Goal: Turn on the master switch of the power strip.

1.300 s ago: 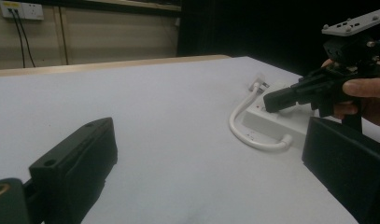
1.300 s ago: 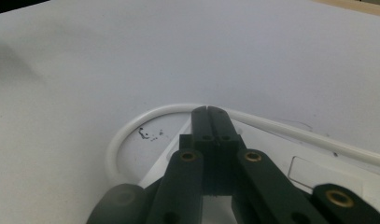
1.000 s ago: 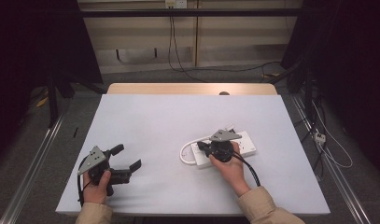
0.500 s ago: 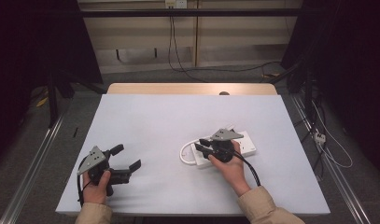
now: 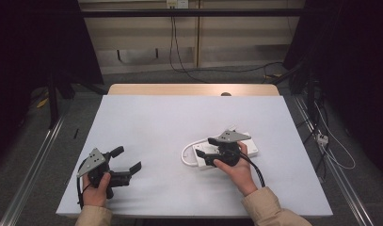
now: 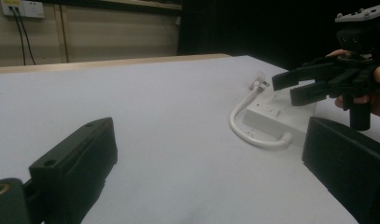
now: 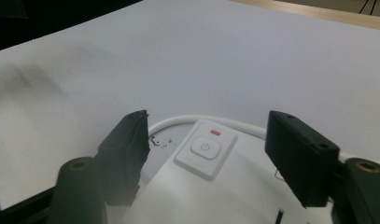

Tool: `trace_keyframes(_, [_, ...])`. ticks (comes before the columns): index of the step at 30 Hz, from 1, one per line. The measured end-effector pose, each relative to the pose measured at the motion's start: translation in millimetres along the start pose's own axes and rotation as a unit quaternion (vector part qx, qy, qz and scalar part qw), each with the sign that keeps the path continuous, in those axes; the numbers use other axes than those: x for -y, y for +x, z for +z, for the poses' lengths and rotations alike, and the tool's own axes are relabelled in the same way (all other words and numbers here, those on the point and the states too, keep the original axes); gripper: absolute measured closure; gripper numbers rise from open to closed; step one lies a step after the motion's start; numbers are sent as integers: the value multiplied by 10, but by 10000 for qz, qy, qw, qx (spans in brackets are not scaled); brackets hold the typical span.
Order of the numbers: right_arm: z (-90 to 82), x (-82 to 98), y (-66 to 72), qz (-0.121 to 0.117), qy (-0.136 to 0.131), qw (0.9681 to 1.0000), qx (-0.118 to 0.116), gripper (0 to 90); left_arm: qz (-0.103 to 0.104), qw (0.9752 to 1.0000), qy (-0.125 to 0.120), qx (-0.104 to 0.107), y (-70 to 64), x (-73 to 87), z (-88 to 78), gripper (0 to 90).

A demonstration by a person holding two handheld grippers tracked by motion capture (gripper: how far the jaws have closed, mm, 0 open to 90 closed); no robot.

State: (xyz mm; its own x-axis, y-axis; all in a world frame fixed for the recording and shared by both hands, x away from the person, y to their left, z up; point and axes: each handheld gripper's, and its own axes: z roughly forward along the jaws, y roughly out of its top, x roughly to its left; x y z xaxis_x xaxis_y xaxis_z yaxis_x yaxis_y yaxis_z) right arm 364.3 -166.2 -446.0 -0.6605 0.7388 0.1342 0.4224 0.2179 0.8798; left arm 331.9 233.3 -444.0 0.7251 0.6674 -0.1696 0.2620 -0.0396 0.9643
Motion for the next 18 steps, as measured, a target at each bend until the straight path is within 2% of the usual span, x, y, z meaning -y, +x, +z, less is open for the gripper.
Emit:
trace_keyframes(4, [-70, 24, -21, 62, -2, 10000, -45, 204, 33, 10000, 35, 4, 3, 2, 7, 28])
trace_keyframes(10, [-202, 49, -55, 135, -97, 9999, 1, 193, -2, 10000, 8, 10, -9, -6, 18, 28])
trace_keyframes(18, [-329, 97, -74, 35, -128, 9999, 35, 174, -5, 10000, 5, 13, -10, -7, 19, 28])
